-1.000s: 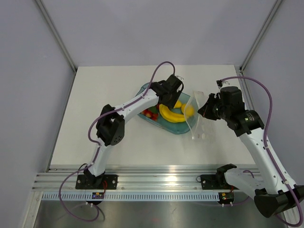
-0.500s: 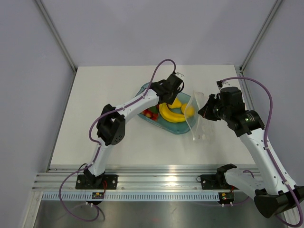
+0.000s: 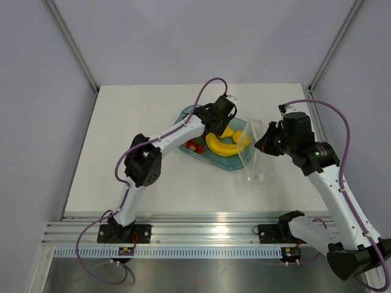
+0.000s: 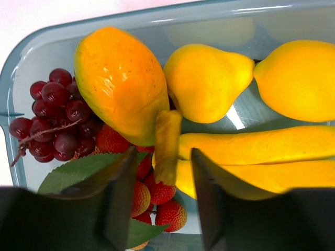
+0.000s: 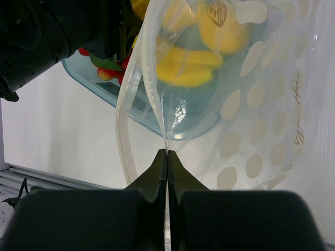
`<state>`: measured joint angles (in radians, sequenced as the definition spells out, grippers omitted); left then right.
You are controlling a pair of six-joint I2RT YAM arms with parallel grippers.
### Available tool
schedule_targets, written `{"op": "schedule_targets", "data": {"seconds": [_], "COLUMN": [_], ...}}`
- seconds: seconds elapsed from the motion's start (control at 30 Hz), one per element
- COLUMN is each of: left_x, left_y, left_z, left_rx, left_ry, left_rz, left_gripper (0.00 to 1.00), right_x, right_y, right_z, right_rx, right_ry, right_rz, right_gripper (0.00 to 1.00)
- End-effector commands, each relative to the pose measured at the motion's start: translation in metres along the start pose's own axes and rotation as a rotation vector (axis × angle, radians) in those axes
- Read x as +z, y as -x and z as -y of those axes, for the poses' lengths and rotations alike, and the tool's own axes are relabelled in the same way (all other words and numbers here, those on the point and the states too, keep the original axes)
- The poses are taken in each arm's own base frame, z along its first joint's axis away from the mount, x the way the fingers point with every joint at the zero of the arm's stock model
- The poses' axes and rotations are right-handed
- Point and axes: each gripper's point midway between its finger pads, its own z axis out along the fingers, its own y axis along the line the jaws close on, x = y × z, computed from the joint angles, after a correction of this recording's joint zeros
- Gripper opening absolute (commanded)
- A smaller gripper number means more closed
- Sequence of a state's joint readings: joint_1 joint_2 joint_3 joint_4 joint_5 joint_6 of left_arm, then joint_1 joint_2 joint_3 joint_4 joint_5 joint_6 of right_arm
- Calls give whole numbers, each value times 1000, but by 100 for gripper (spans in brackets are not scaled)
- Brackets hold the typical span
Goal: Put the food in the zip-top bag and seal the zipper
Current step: Pick up the fake fruit from the bin.
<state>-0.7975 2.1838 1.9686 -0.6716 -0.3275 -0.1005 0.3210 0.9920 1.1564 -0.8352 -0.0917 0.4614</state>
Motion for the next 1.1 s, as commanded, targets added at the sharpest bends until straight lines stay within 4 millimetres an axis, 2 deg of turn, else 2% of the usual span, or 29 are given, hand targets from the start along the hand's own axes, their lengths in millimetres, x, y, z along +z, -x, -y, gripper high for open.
{"op": "schedule_targets", "data": {"seconds": [0.0, 0.23, 0.57, 0.83, 0.97, 1.07], "left_x": [-9, 3, 14, 21, 22, 20], "left_y": [12, 1, 1, 3, 5, 6], "left_z": [-2, 1, 7, 13, 16, 16], "left_rx": [-20, -27, -42, -46, -53, -55], "left_ry": [-7, 6, -6, -25, -40, -42], "left_rz": [40, 3, 3, 5, 11, 12], "left_gripper": [53, 47, 51, 49, 38, 26], "right_x": [-2, -4, -3, -3, -3, -4], "right_y": [6, 7, 3, -2, -4, -5], "right_z": [-8, -8, -5, 0, 1, 2], "right_rx": [6, 4, 0, -2, 0, 0], "right_ry": [35, 34, 23, 3, -2, -6], "right_rz": [31, 35, 24, 7, -4, -11], "right_gripper": [0, 0, 0, 0, 0, 0]}}
